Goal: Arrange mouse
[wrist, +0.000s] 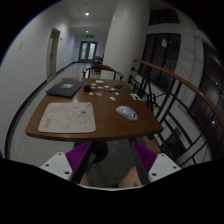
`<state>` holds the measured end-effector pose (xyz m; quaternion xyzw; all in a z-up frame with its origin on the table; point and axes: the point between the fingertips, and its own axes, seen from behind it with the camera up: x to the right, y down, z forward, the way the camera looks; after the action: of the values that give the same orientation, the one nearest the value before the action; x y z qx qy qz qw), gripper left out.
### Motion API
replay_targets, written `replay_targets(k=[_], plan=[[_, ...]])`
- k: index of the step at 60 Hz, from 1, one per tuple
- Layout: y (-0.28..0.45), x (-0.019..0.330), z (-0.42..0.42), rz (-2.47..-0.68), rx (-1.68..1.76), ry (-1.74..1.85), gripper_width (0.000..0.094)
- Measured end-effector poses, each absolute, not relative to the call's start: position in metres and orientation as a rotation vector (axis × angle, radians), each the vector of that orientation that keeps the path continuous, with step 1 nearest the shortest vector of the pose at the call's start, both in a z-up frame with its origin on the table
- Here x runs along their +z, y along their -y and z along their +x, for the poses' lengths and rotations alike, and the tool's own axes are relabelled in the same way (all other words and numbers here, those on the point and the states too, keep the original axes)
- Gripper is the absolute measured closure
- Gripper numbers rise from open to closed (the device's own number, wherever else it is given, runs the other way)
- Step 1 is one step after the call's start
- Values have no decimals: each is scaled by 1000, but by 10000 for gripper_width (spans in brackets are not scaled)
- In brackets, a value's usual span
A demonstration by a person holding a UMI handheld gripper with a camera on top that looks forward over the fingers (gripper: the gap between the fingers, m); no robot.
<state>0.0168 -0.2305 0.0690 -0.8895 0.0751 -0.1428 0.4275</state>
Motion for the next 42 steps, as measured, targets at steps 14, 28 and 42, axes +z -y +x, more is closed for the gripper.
replay_targets(k=[14,28,42], plan=[[210,65,47,-2241,-352,-174,127],[153,34,124,-2260,-345,-306,127],[80,-16,184,-2325,-183,-341,116]])
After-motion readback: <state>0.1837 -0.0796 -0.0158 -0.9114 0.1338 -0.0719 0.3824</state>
